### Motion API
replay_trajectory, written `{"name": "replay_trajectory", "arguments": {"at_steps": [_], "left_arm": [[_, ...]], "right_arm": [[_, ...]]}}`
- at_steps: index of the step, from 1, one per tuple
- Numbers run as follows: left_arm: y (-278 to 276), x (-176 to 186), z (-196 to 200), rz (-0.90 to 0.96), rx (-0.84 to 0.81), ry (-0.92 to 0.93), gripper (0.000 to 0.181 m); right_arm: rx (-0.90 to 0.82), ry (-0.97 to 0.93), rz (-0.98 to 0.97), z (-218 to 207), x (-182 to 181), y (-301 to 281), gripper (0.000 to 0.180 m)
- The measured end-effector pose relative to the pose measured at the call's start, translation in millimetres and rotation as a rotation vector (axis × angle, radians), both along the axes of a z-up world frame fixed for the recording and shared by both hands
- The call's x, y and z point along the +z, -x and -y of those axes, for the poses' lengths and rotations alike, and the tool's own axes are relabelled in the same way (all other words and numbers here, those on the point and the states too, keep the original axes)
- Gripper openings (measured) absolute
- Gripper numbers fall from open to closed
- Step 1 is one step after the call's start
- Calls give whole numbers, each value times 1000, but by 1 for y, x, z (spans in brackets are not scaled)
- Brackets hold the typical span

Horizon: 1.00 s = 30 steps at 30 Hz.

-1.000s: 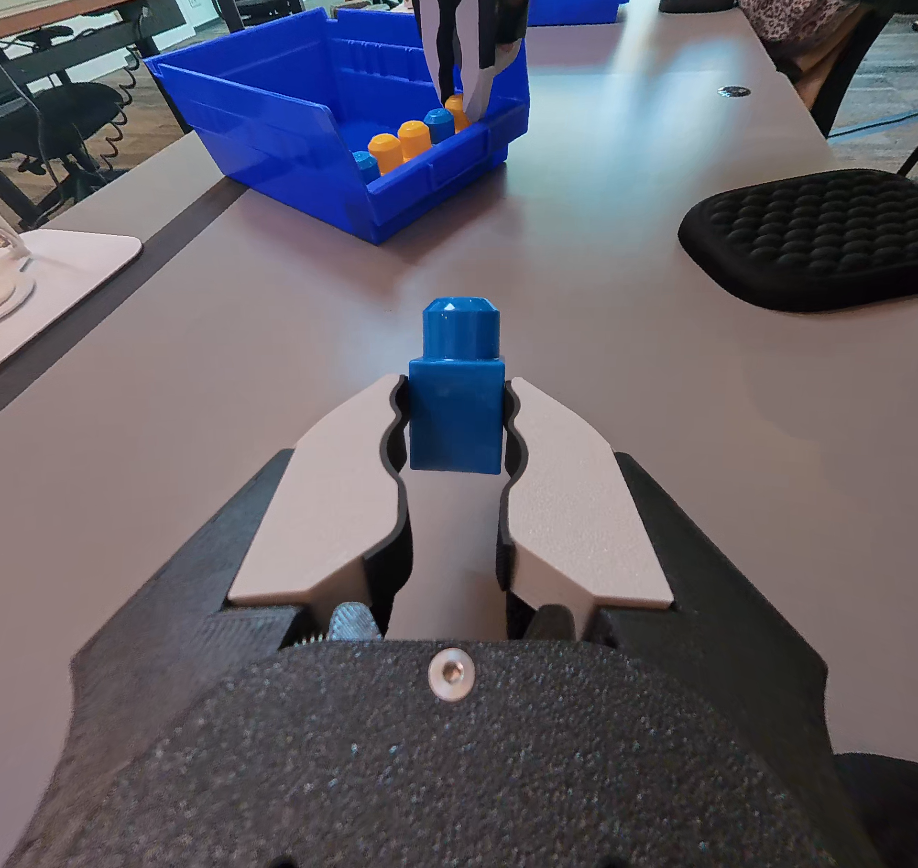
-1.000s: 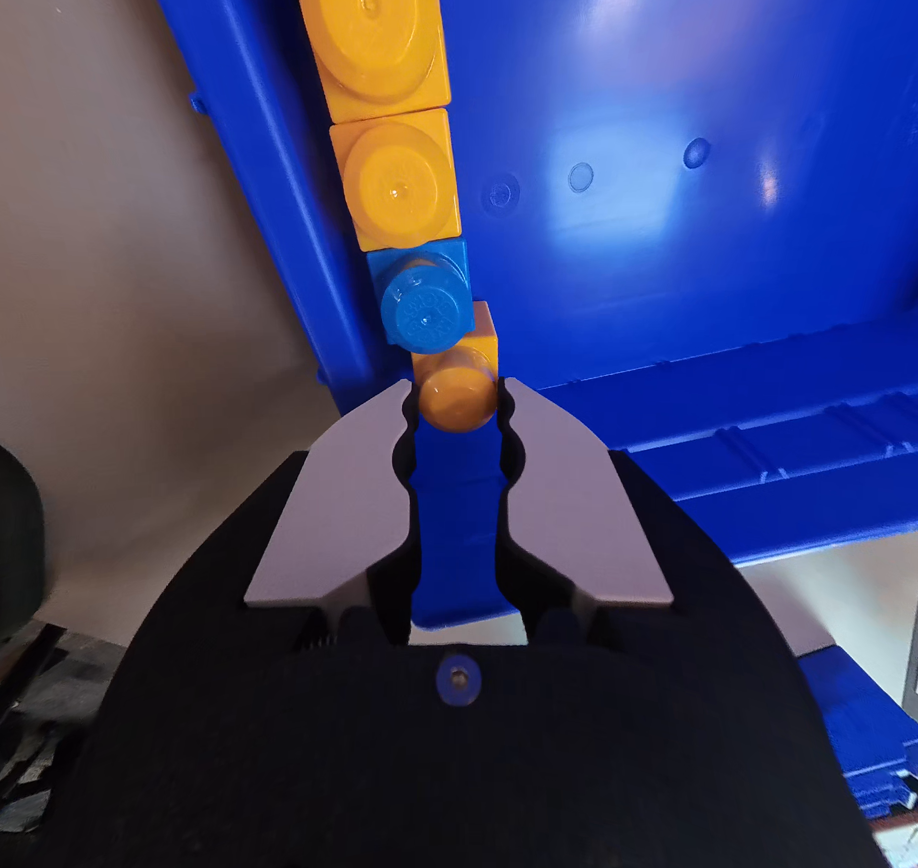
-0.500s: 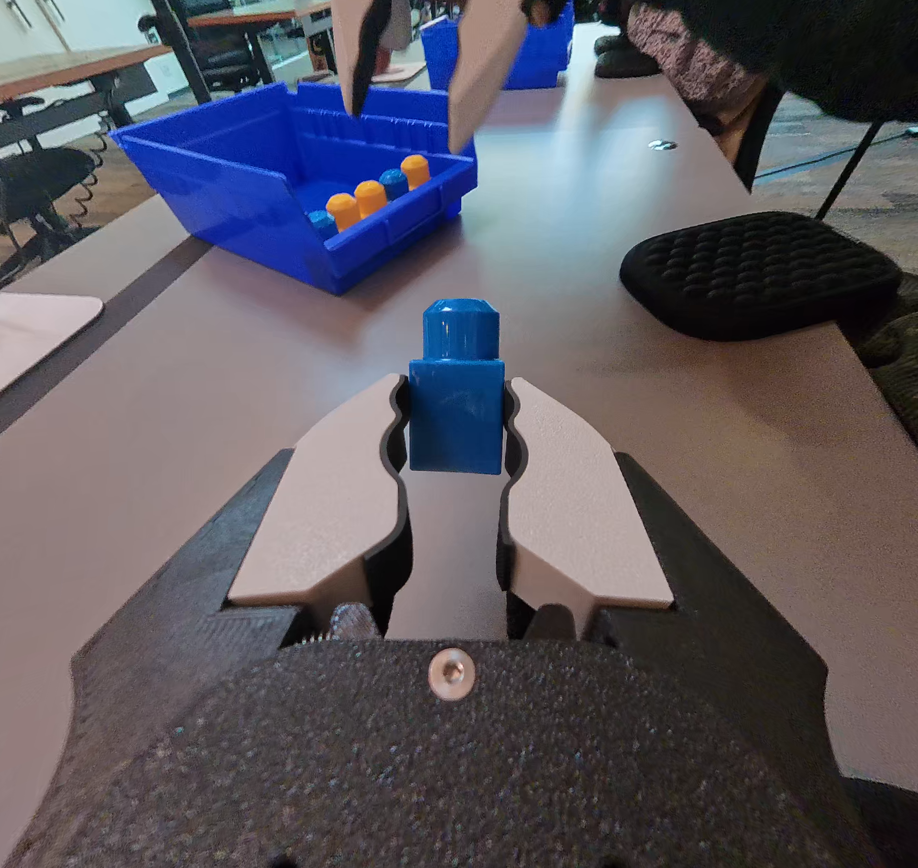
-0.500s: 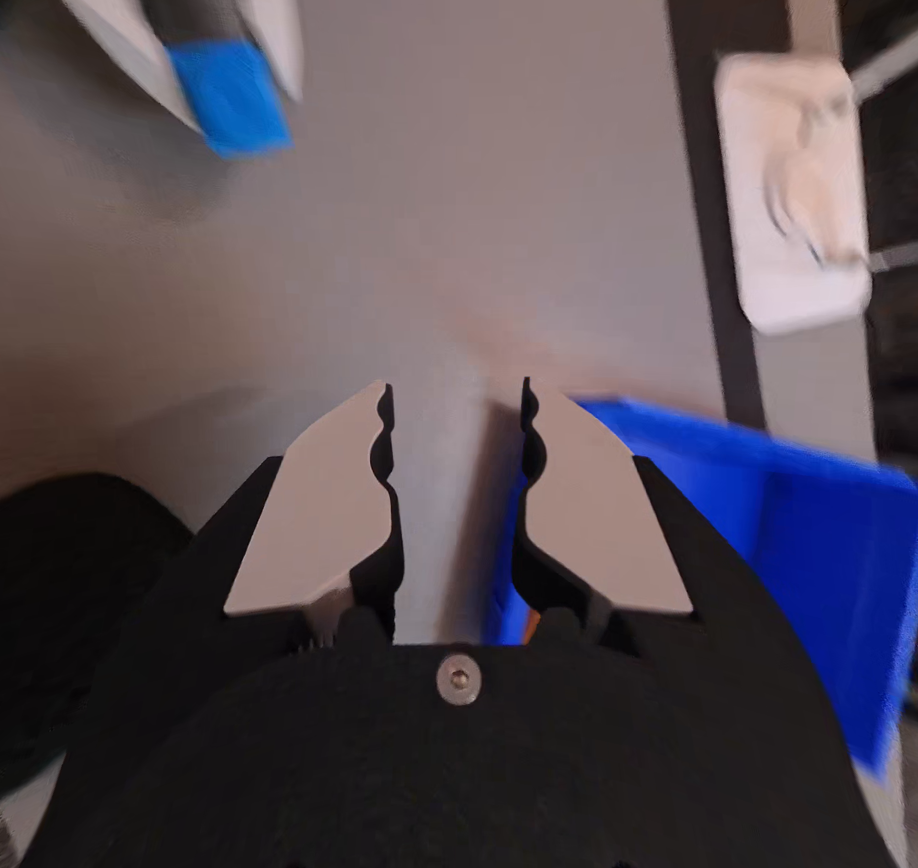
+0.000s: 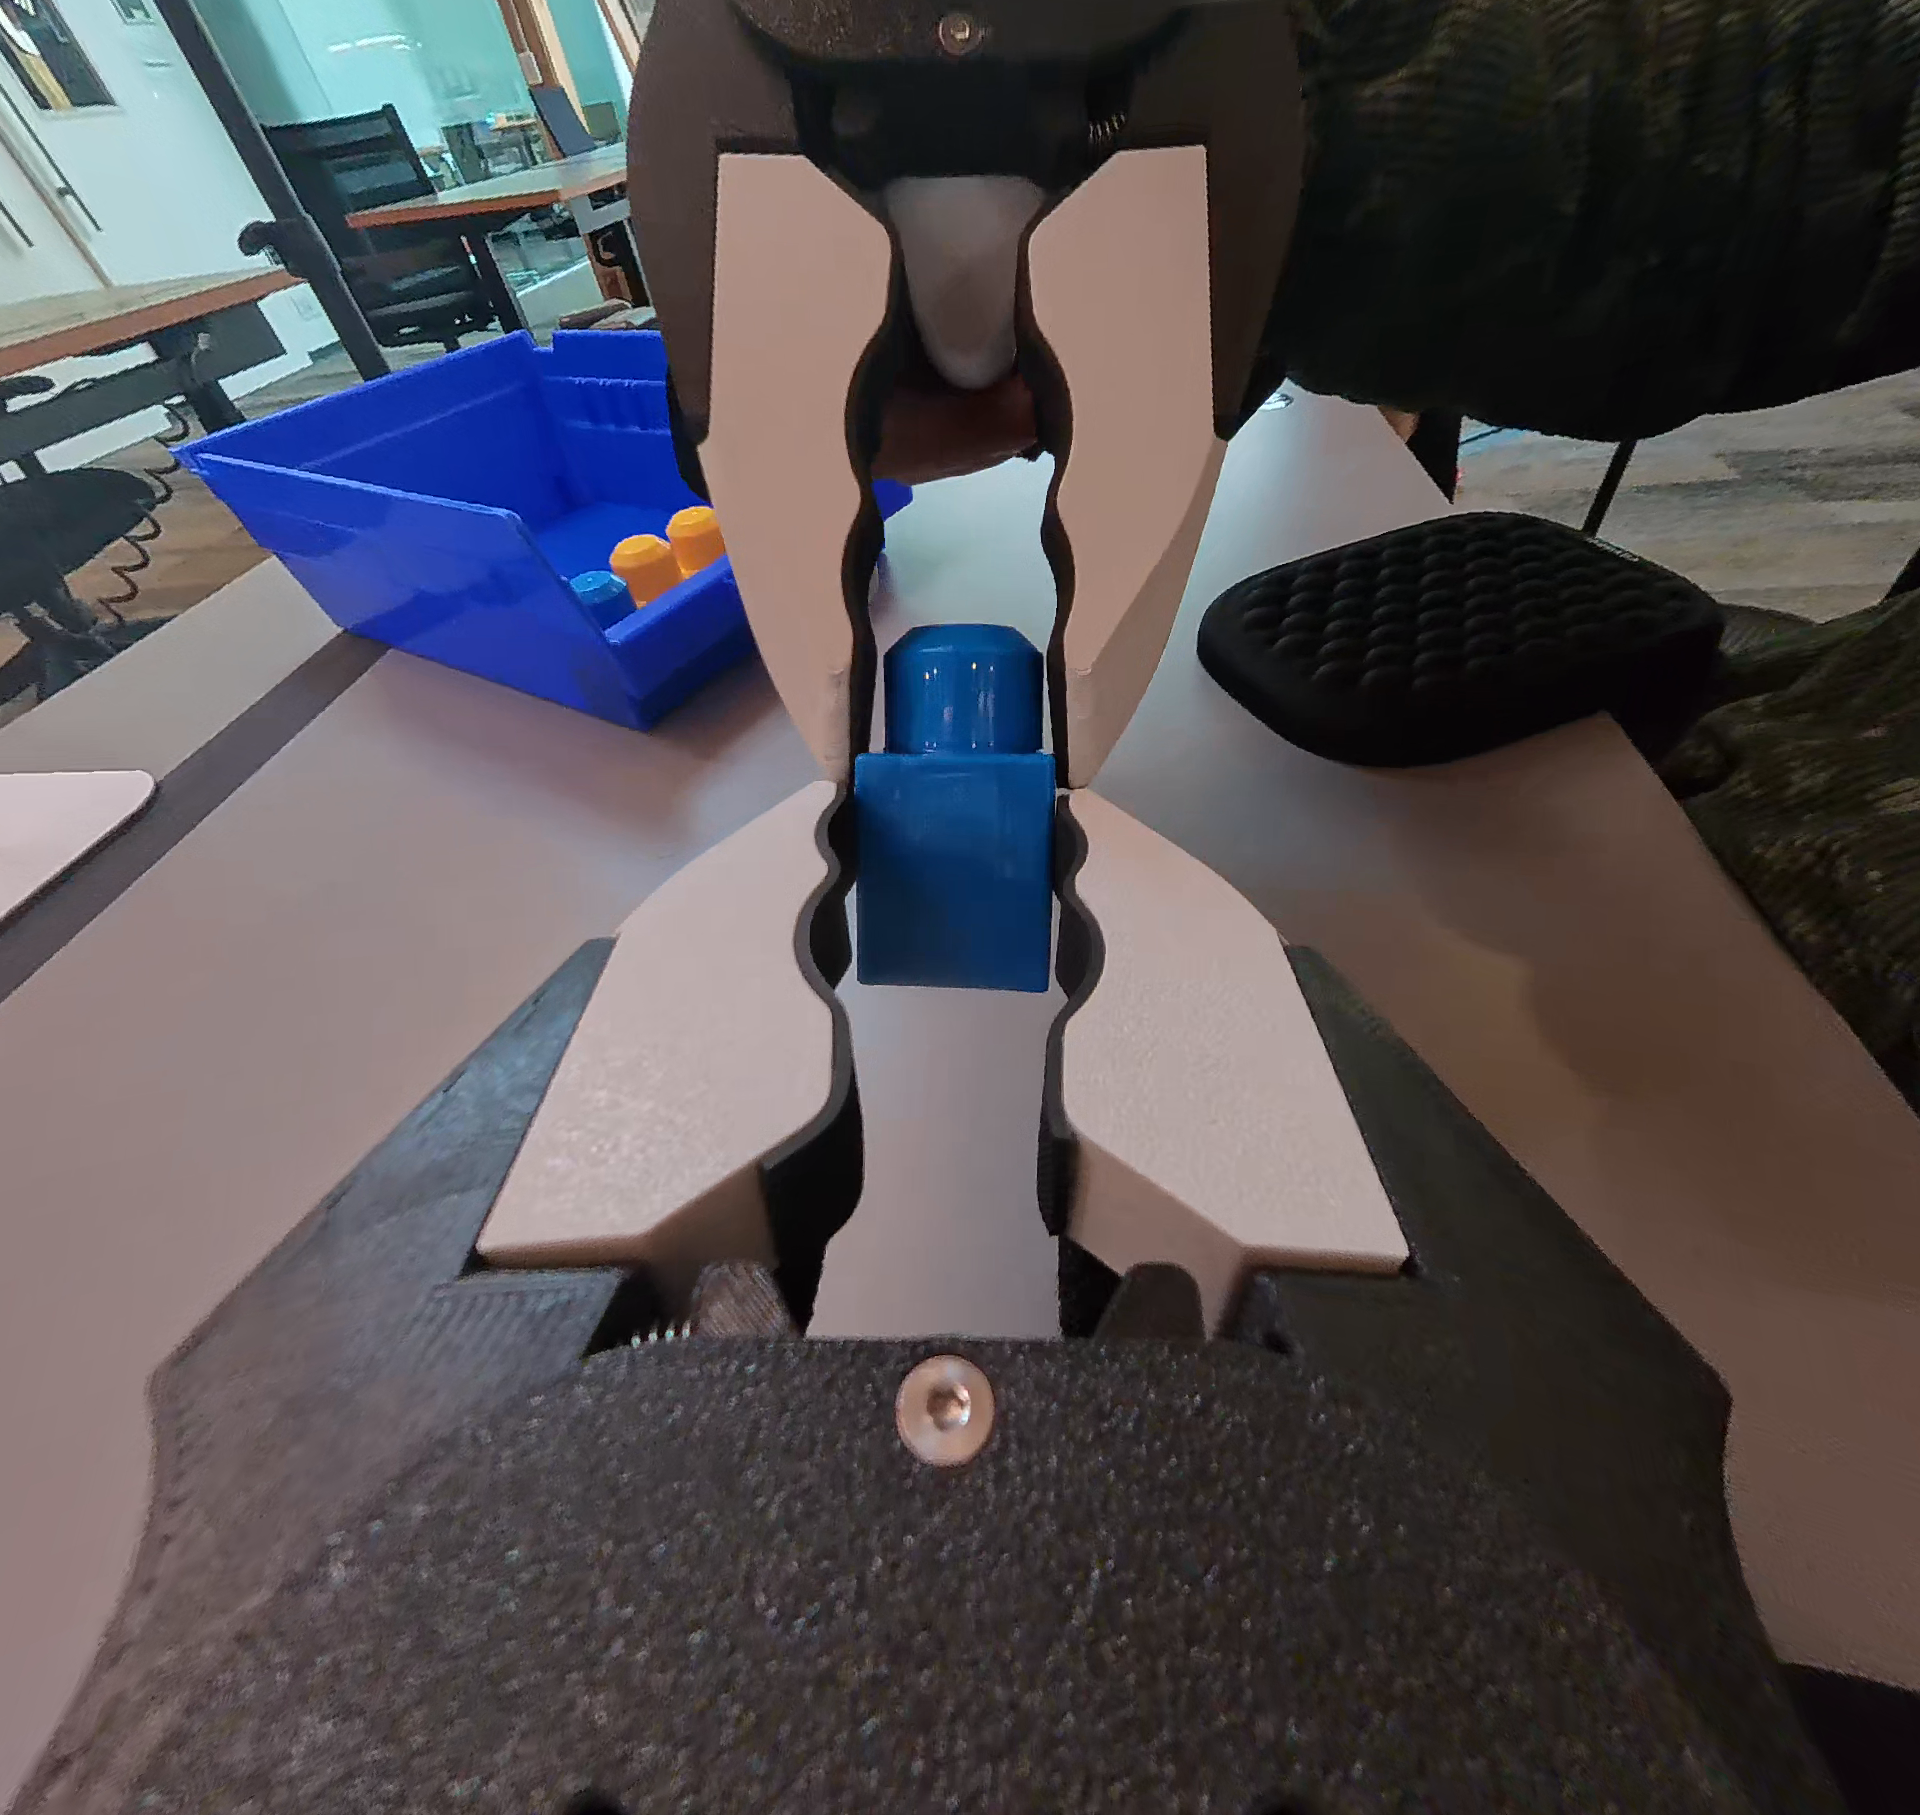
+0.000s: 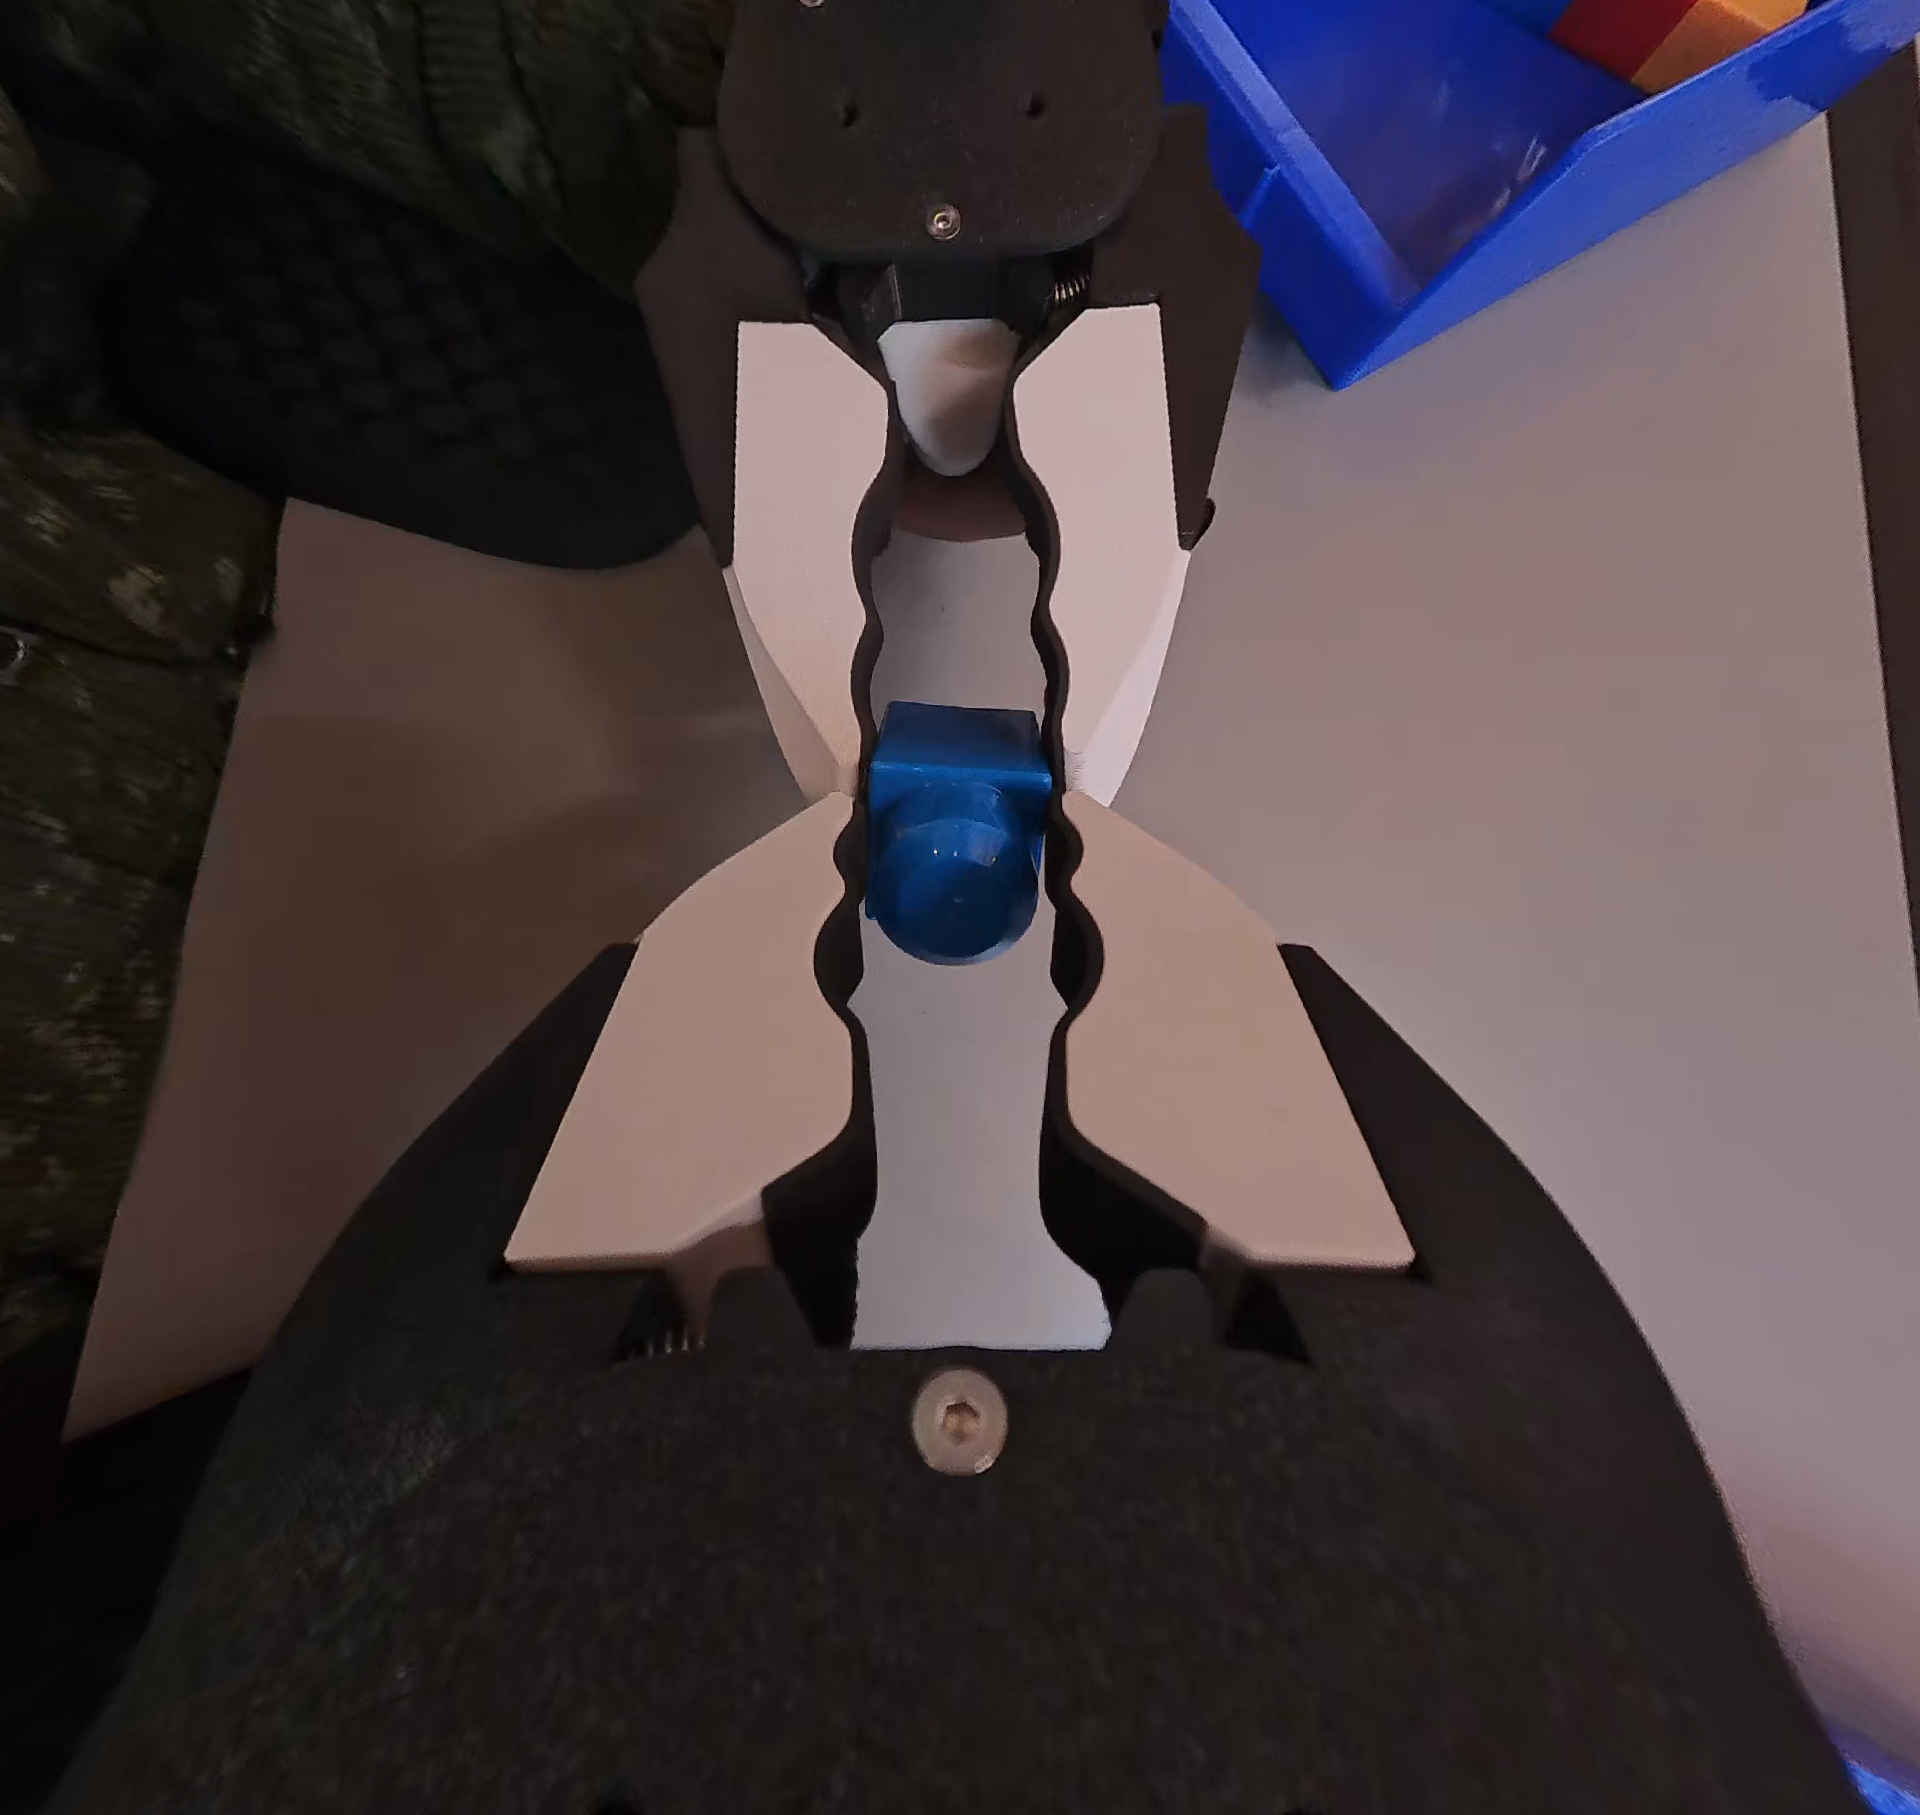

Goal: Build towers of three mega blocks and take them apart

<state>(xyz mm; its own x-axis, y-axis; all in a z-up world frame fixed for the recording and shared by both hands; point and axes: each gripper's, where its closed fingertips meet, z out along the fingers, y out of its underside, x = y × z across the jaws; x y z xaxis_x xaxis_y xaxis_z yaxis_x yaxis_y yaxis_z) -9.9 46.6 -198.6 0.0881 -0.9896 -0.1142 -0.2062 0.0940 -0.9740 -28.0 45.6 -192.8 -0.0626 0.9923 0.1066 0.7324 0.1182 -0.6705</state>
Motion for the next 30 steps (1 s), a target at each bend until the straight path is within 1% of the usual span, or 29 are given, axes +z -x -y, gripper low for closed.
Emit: {"name": "replay_trajectory", "arguments": {"at_steps": [5,8,9,10,12,14,16,17,18,19,21,24,26,30], "left_arm": [[-1,4,1,25,7,-27,36],[4,1,-13,14,73,-37,35],[8,1,-21,15,117,-32,29],[14,2,-33,16,189,-38,17],[28,11,-52,53,303,-54,0],[43,22,-67,112,404,-35,0],[58,31,-79,170,486,-20,0],[64,35,-83,191,516,-20,0],[68,37,-87,206,539,-20,0],[71,38,-89,216,551,-17,0],[73,36,-92,221,554,3,0],[70,30,-92,202,541,21,0],[67,25,-91,176,527,19,0],[60,17,-88,132,501,4,0]], "right_arm": [[-3,-11,-9,2,5,-5,33],[-32,-36,7,-8,16,-19,33],[-58,-55,11,-16,24,-27,33],[-96,-90,11,-28,34,-36,33],[-188,-153,-25,-57,64,-58,33],[-339,-261,-72,-99,99,-87,33],[-546,-431,-13,-151,122,-134,33],[-643,-486,45,-173,126,-159,33],[-727,-503,119,-191,122,-184,33],[-792,-472,201,-203,109,-206,33],[-859,-366,328,-215,74,-234,33],[-827,-205,443,-217,13,-247,33],[-799,-79,447,-215,-18,-242,33],[-756,115,417,-217,-50,-230,33]]}}
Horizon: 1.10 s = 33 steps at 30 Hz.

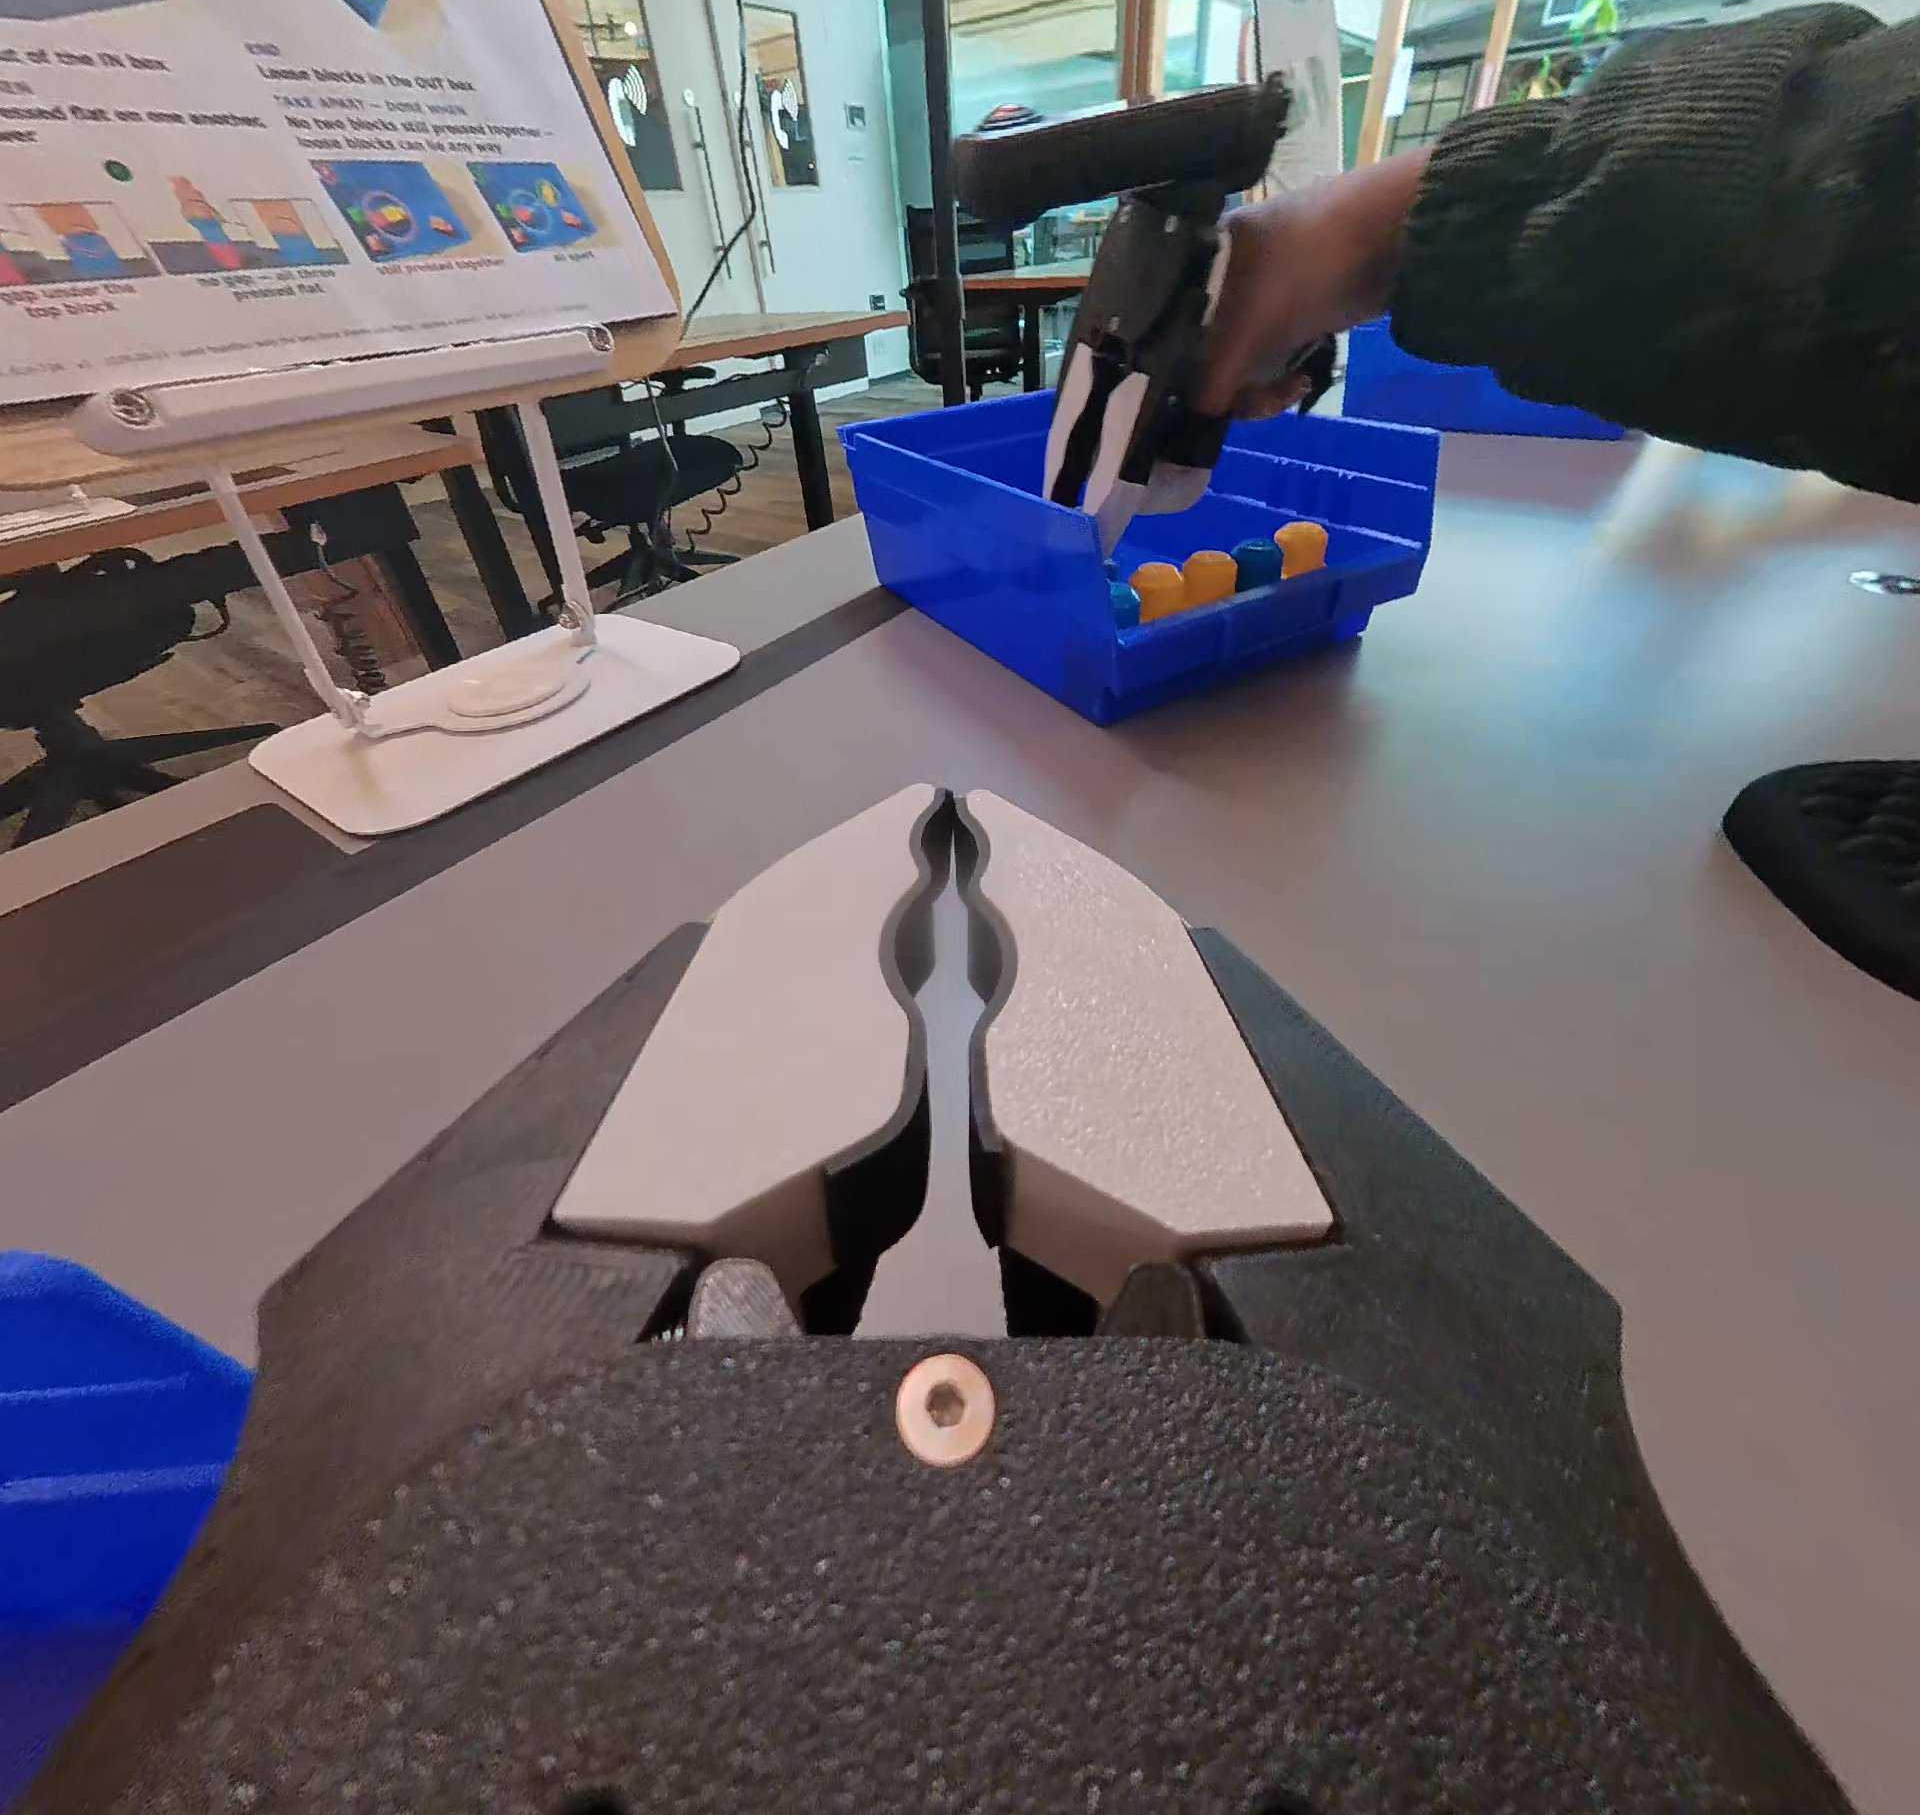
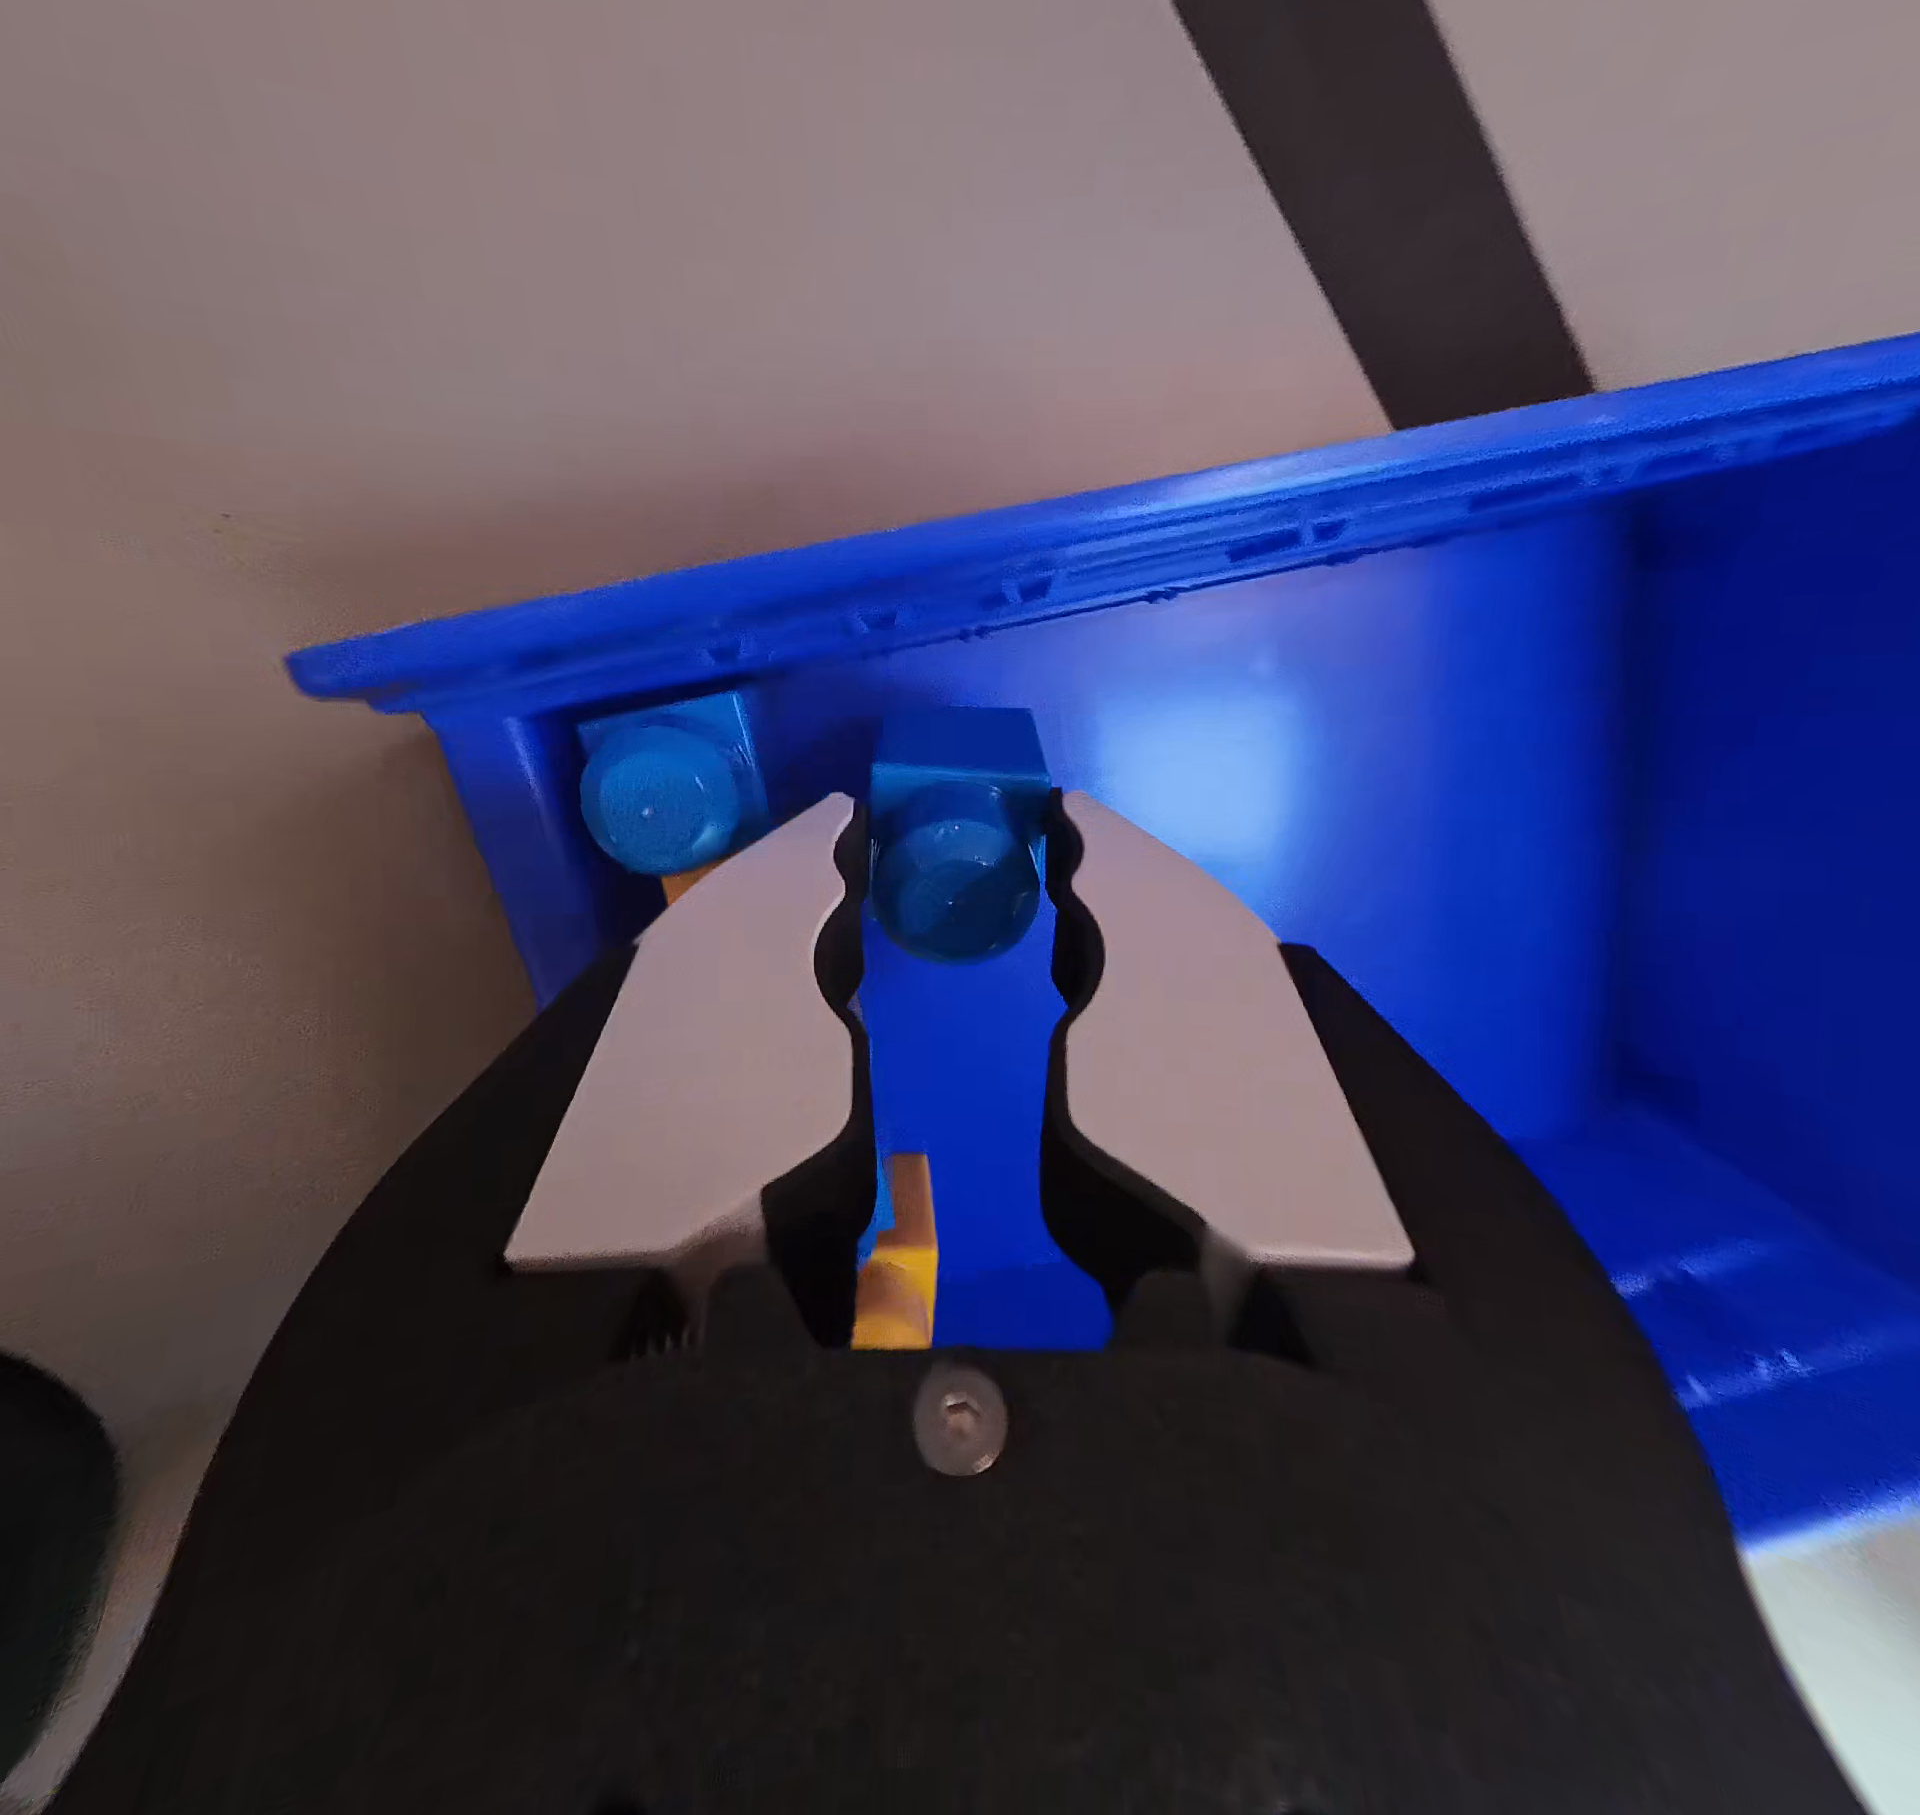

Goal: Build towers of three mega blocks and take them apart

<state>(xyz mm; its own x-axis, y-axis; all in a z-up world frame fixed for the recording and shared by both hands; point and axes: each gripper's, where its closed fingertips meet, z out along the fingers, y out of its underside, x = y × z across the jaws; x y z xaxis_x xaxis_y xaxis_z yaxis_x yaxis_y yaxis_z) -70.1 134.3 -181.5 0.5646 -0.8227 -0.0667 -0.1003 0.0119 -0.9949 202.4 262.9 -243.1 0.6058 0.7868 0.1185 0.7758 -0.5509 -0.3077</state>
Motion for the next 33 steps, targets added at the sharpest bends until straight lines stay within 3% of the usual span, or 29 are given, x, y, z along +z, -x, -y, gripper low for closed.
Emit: {"name": "replay_trajectory", "arguments": {"at_steps": [6,14,17,20,25,29,33], "left_arm": [[-6,-4,4,-34,-26,-11,0],[-11,-9,8,-71,-47,-23,0],[-9,-7,7,-68,-38,-29,0],[-4,-2,3,-55,-6,-33,0],[20,24,-10,43,120,-41,0],[55,47,-30,24,280,-83,0],[101,62,-57,-104,398,-22,0]], "right_arm": [[43,158,-30,0,-18,12,33],[50,80,-171,-2,0,27,46],[15,-76,-285,-4,30,31,46],[-35,-354,-446,-3,75,41,46],[-197,-756,-796,48,138,64,37],[-243,-883,-847,95,138,80,17],[-255,-917,-909,113,135,82,0]]}}
